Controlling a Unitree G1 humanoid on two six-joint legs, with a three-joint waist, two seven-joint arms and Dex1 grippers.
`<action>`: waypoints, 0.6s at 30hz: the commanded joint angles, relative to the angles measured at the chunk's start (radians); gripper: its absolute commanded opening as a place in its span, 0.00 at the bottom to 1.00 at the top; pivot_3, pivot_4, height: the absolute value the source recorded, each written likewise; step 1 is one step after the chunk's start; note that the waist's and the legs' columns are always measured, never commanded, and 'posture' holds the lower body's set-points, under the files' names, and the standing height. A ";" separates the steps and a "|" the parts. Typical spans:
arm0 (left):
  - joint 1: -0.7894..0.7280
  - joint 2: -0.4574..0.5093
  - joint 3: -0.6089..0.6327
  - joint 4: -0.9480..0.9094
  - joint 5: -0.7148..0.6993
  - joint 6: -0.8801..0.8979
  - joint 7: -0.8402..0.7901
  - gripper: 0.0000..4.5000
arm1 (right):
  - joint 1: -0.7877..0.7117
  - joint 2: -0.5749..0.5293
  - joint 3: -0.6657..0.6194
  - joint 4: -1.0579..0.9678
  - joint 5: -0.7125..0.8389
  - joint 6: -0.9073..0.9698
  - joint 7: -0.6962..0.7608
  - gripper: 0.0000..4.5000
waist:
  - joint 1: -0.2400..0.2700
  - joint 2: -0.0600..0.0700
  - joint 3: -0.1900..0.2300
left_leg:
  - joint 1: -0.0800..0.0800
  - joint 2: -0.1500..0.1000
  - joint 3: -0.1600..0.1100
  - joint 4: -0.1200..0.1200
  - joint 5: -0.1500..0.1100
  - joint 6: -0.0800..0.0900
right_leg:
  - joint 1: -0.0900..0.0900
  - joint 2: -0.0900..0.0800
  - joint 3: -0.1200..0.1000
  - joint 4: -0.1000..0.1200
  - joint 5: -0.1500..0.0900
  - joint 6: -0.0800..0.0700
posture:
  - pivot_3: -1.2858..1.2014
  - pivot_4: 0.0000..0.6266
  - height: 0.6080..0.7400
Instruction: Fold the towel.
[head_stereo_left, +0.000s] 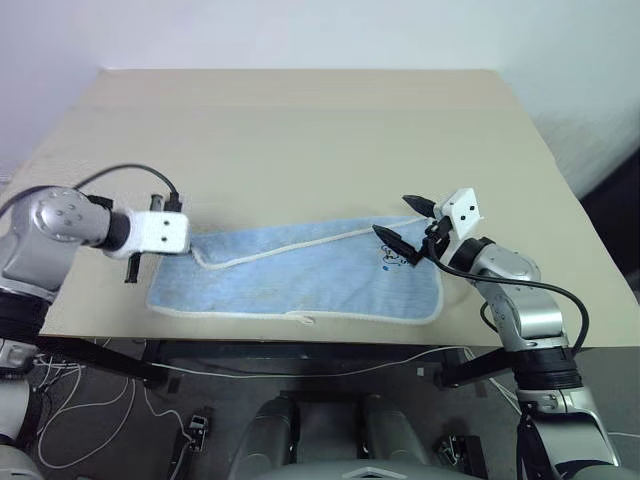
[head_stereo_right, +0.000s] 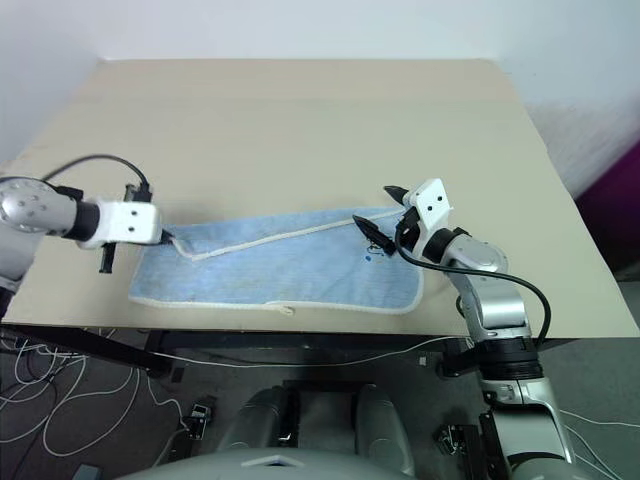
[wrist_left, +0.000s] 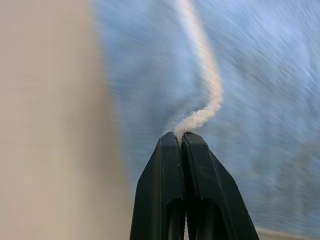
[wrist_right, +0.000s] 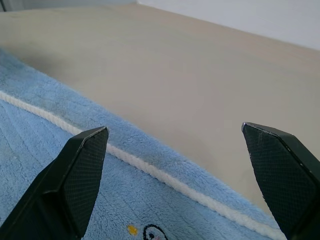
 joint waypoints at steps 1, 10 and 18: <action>0.009 0.013 0.049 -0.029 -0.033 0.010 0.014 0.01 | -0.012 -0.040 -0.027 -0.002 -0.011 -0.042 0.022 1.00 | -0.001 0.000 0.000 | 0.000 0.000 0.000 0.000 0.000 0.000 | 0.000 0.000 0.000 0.000 0.000 0.000 | 0.52 0.24 1.00; 0.096 -0.010 0.132 -0.086 -0.083 0.083 0.127 0.01 | -0.112 -0.260 0.020 0.190 -0.200 -0.223 0.095 1.00 | -0.001 0.000 0.000 | 0.000 0.000 0.000 0.000 0.000 0.000 | 0.000 0.000 0.000 0.000 0.000 0.000 | 0.52 0.24 1.00; 0.163 -0.038 0.171 -0.136 -0.117 0.146 0.187 0.01 | -0.230 -0.281 0.126 0.499 -0.427 -0.520 0.000 1.00 | -0.004 0.000 0.000 | 0.000 0.000 0.001 0.000 0.000 0.000 | -0.001 0.000 0.001 0.000 0.000 0.000 | 0.52 0.24 1.00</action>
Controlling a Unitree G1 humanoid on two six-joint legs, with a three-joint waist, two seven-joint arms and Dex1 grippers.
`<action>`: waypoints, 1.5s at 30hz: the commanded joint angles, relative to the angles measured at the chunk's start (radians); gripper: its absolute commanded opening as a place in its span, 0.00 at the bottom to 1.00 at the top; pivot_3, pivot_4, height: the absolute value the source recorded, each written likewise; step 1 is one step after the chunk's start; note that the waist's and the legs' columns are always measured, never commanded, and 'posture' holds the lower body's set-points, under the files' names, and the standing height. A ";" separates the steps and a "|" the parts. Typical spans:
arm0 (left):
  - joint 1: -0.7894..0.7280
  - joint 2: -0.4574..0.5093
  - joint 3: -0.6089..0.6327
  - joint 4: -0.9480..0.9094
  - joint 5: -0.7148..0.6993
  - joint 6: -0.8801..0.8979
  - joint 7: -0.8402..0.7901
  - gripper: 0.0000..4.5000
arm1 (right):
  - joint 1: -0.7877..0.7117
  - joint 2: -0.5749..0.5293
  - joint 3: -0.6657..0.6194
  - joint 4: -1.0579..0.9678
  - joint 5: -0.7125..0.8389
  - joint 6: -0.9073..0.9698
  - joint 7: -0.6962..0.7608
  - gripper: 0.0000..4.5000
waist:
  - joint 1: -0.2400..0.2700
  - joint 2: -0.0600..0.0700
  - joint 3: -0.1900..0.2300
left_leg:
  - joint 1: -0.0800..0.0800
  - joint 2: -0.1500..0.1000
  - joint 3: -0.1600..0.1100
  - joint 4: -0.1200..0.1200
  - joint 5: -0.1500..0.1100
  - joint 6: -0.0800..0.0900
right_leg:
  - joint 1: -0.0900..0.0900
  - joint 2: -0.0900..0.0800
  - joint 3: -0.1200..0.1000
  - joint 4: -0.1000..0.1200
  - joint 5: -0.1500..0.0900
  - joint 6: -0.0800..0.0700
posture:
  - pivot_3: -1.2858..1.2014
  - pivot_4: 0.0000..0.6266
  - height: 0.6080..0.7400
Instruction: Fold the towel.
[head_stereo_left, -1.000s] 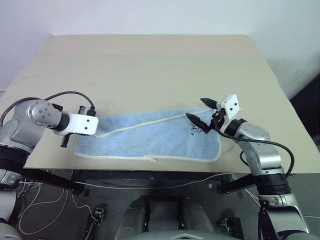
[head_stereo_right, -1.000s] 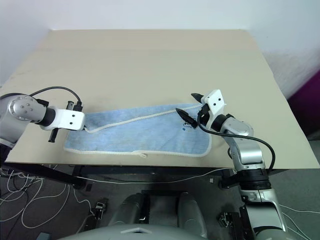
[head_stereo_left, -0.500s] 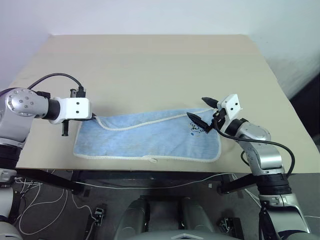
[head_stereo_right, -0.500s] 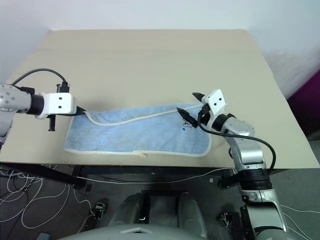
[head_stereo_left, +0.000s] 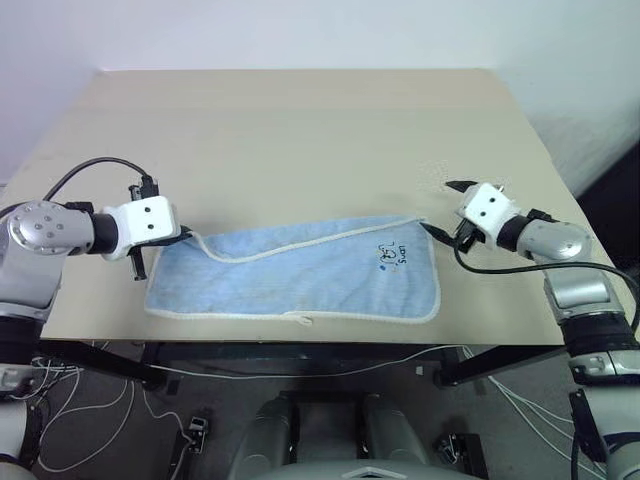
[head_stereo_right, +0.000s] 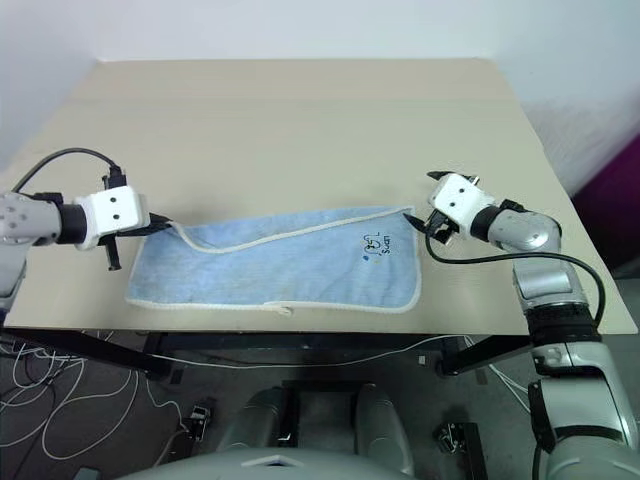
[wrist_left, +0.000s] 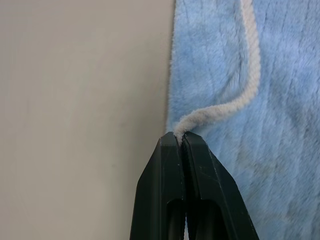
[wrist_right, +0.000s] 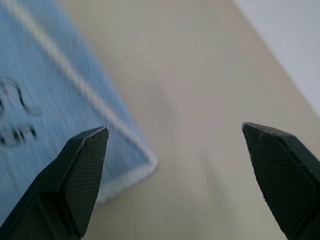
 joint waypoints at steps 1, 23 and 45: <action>-0.004 0.002 0.049 -0.036 -0.025 0.017 0.030 0.01 | -0.064 0.000 0.021 0.097 -0.054 -0.109 -0.033 1.00 | 0.000 0.000 0.000 | 0.000 0.000 0.000 0.000 0.000 0.000 | 0.000 0.000 0.000 0.000 0.000 0.000 | 0.52 0.24 1.00; 0.053 0.020 0.096 -0.081 -0.044 0.052 0.051 0.01 | -0.316 0.071 0.159 0.541 -0.211 -0.339 -0.071 1.00 | -0.022 0.000 0.000 | 0.000 0.000 0.000 -0.001 0.000 0.000 | 0.000 0.000 0.000 0.000 0.000 0.000 | 0.52 0.24 1.00; 0.063 0.020 0.093 -0.086 -0.038 0.058 0.056 0.00 | -0.338 0.094 0.169 0.607 -0.218 -0.335 -0.019 0.00 | -0.021 0.000 0.000 | 0.000 0.000 0.000 0.000 0.000 0.000 | 0.000 0.000 0.000 0.000 0.000 0.000 | 0.52 0.24 1.00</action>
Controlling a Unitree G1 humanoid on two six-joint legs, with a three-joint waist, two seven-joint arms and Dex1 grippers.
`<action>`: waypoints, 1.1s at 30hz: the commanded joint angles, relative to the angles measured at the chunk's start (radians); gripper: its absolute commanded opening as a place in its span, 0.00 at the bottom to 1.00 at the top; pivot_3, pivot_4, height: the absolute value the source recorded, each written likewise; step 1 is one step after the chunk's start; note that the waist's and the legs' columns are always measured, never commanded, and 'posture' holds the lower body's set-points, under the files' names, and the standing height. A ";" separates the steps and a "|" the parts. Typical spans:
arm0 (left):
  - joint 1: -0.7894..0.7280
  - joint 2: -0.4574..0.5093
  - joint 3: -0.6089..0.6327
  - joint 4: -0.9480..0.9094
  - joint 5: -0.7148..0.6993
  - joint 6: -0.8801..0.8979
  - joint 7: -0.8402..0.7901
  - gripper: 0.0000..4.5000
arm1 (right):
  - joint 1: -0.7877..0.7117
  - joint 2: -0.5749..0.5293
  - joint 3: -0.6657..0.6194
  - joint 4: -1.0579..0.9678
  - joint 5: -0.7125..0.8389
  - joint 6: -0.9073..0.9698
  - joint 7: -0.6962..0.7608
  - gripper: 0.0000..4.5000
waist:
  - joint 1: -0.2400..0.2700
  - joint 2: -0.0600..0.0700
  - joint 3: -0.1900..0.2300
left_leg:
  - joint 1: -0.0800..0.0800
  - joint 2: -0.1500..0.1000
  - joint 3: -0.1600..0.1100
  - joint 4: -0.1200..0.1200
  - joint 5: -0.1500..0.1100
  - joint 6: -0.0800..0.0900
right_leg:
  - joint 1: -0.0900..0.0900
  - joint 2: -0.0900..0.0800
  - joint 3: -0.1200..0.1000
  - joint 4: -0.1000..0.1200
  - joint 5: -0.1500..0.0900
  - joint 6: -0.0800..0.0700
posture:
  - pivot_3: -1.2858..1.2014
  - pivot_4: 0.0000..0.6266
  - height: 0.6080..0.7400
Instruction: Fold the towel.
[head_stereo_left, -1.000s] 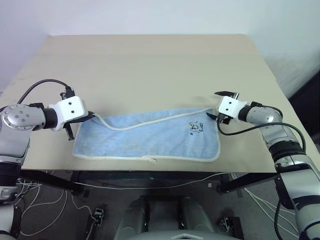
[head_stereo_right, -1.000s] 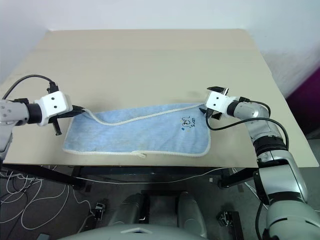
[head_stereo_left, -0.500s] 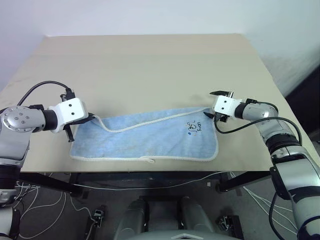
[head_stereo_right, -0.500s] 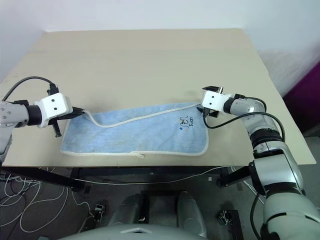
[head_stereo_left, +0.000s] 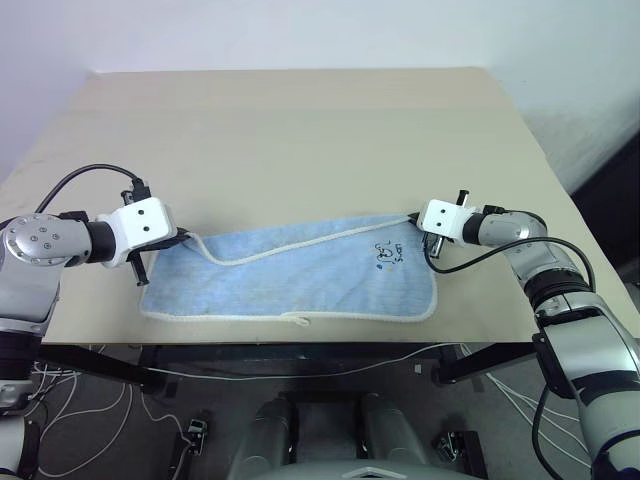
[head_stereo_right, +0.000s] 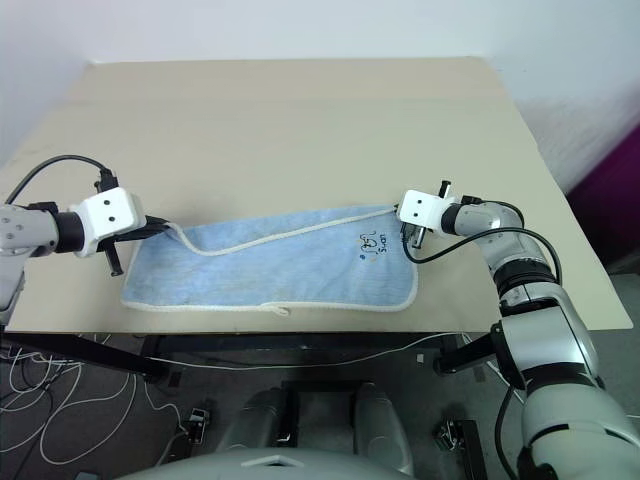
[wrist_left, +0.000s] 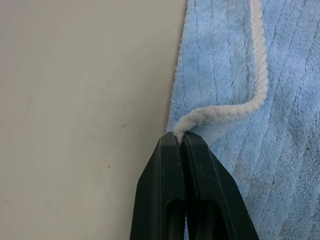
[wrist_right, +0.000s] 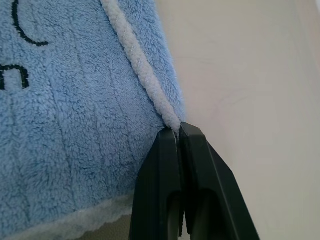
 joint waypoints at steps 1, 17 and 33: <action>-0.005 0.021 0.040 -0.019 -0.014 -0.005 0.010 0.00 | -0.013 -0.014 0.001 -0.008 -0.015 -0.005 -0.019 0.00 | 0.000 0.000 0.000 | 0.000 0.000 0.000 0.000 0.000 0.000 | 0.000 0.000 0.000 0.000 0.000 0.000 | 0.52 0.24 1.00; -0.275 -0.054 0.148 0.263 -0.047 -0.096 0.244 0.00 | -0.127 -0.180 -0.226 -0.256 0.210 0.156 0.047 0.00 | 0.001 0.001 0.001 | 0.000 0.000 0.000 0.000 0.000 0.000 | 0.000 -0.001 0.000 0.000 0.000 0.000 | 0.52 0.24 1.00; -0.287 -0.008 0.208 0.303 -0.191 -0.133 0.089 0.00 | -0.075 -0.328 -0.340 -0.462 0.460 0.376 0.361 0.00 | 0.000 0.001 0.001 | -0.002 0.000 0.001 0.000 0.000 0.000 | -0.002 -0.001 0.001 0.000 0.000 0.000 | 0.52 0.24 1.00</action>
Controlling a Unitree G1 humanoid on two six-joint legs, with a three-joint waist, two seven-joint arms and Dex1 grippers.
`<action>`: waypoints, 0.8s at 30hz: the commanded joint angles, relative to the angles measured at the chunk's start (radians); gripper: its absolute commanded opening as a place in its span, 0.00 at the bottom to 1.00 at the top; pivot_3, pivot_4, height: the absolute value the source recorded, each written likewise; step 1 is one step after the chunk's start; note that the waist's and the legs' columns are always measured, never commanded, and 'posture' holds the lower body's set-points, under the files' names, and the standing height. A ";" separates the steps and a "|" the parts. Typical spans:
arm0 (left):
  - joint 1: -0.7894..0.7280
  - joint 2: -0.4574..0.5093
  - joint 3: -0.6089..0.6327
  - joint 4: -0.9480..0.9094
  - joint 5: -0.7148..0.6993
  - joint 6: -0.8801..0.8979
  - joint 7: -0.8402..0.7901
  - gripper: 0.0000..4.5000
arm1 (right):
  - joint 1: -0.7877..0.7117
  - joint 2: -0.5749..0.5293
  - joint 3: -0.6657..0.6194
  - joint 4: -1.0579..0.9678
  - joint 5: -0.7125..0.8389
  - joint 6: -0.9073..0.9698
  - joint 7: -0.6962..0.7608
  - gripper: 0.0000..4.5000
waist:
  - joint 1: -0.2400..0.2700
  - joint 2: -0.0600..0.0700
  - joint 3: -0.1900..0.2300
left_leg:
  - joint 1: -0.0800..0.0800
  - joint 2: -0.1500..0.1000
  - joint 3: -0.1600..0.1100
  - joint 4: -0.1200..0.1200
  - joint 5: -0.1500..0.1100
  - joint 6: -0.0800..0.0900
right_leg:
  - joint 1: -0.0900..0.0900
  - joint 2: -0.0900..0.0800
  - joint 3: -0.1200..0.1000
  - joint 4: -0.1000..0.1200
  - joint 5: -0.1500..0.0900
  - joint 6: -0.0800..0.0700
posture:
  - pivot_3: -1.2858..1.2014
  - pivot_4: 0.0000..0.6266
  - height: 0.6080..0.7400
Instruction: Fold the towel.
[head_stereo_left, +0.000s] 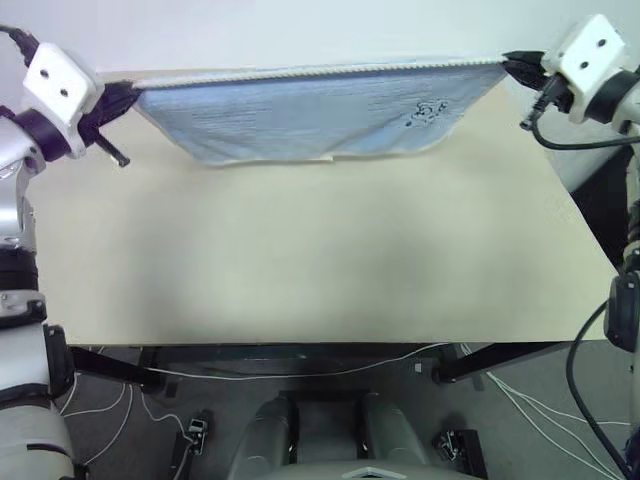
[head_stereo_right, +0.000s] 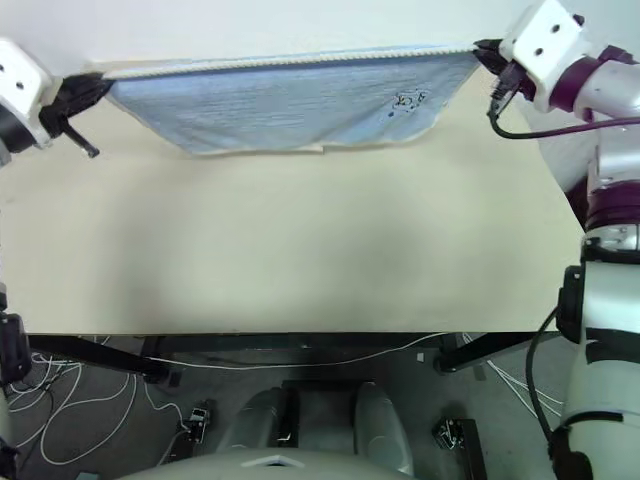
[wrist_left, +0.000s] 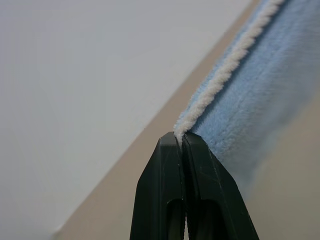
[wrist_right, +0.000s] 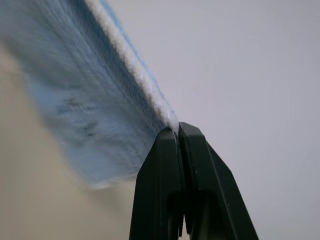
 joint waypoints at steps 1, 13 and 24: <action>0.135 0.075 0.073 -0.078 -0.048 0.042 -0.072 0.00 | 0.181 -0.059 -0.075 -0.221 0.128 0.149 0.114 0.00 | 0.000 0.000 0.000 | 0.000 0.000 0.000 0.000 0.000 0.000 | 0.000 0.000 0.000 0.000 0.000 0.000 | 0.52 0.24 1.00; 0.654 0.185 0.197 -0.331 -0.156 0.207 -0.255 0.00 | 0.964 -0.189 -0.250 -0.932 0.416 0.617 0.282 0.00 | 0.009 0.001 0.000 | 0.003 0.001 -0.001 0.001 -0.001 0.001 | 0.004 -0.002 0.000 -0.001 0.000 0.000 | 0.52 0.24 1.00; 0.787 0.184 0.221 -0.387 -0.163 0.279 -0.295 0.00 | 1.017 -0.182 -0.258 -1.017 0.453 0.698 0.279 0.00 | 0.015 0.001 0.000 | 0.003 0.001 0.000 0.000 -0.001 0.001 | 0.005 -0.004 0.000 -0.003 0.000 0.000 | 0.52 0.24 1.00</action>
